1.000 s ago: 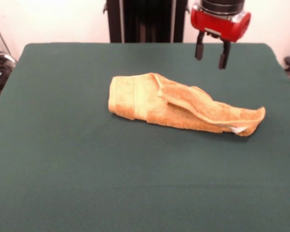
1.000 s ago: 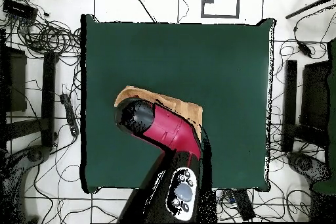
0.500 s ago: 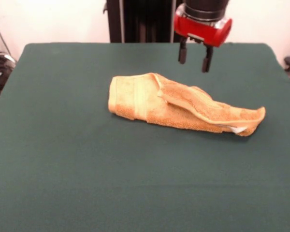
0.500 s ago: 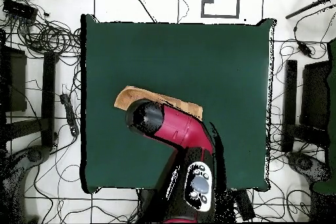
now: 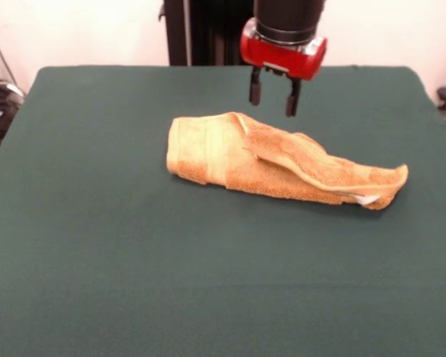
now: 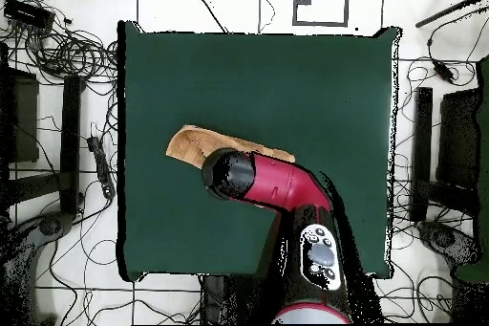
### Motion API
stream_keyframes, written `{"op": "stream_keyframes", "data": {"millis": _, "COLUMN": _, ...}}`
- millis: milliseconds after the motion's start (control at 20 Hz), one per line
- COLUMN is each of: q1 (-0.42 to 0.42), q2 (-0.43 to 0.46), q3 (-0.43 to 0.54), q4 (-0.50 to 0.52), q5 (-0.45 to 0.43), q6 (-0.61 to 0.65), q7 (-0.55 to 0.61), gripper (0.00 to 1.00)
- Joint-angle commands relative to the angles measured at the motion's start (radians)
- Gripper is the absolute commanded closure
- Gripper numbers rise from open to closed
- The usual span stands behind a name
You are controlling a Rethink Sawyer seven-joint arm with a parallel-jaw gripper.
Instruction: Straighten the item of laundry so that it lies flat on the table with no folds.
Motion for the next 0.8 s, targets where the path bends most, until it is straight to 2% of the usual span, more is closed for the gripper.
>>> {"op": "stream_keyframes", "data": {"millis": 50, "q1": -0.044, "q2": -0.008, "q3": 0.221, "q4": 0.065, "q5": -0.131, "q6": -0.044, "q7": -0.196, "gripper": 0.00}}
{"op": "stream_keyframes", "data": {"millis": 500, "q1": -0.093, "q2": -0.033, "q3": 0.295, "q4": 0.074, "q5": -0.252, "q6": -0.027, "q7": -0.141, "gripper": 0.00}}
{"op": "stream_keyframes", "data": {"millis": 800, "q1": -0.129, "q2": -0.037, "q3": 0.354, "q4": 0.066, "q5": -0.326, "q6": -0.015, "q7": -0.168, "gripper": 0.00}}
